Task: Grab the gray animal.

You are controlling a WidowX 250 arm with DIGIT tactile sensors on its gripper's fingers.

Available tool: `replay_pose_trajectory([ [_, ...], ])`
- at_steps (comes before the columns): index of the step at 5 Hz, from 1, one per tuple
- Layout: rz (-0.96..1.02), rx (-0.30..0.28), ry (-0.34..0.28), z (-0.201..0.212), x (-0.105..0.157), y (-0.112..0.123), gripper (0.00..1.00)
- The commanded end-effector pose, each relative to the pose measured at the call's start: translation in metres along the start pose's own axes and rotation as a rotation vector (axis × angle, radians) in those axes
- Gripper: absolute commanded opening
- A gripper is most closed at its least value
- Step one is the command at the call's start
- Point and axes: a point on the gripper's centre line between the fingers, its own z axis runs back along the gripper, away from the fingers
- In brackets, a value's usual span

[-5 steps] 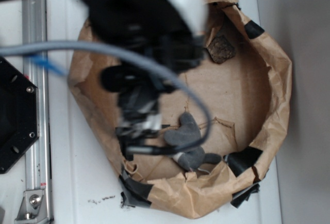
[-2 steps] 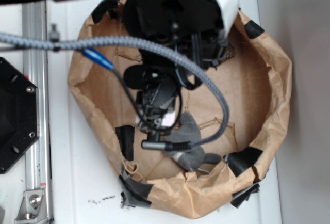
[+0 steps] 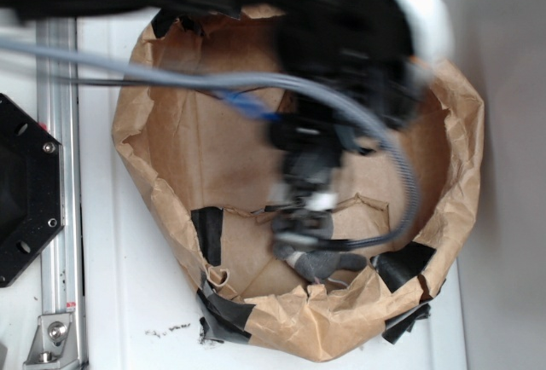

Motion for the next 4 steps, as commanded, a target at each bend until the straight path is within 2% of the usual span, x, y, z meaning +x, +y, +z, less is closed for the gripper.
replay_pose_trajectory([
  [1,-0.396,0.016,0.022,-0.03,0.006,-0.025,1.0],
  [2,-0.437,0.01,0.04,-0.031,-0.011,-0.035,1.0],
  [3,-0.464,-0.037,0.007,-0.031,-0.018,-0.047,1.0],
  [4,-0.458,-0.034,0.002,-0.053,-0.013,-0.052,1.0],
])
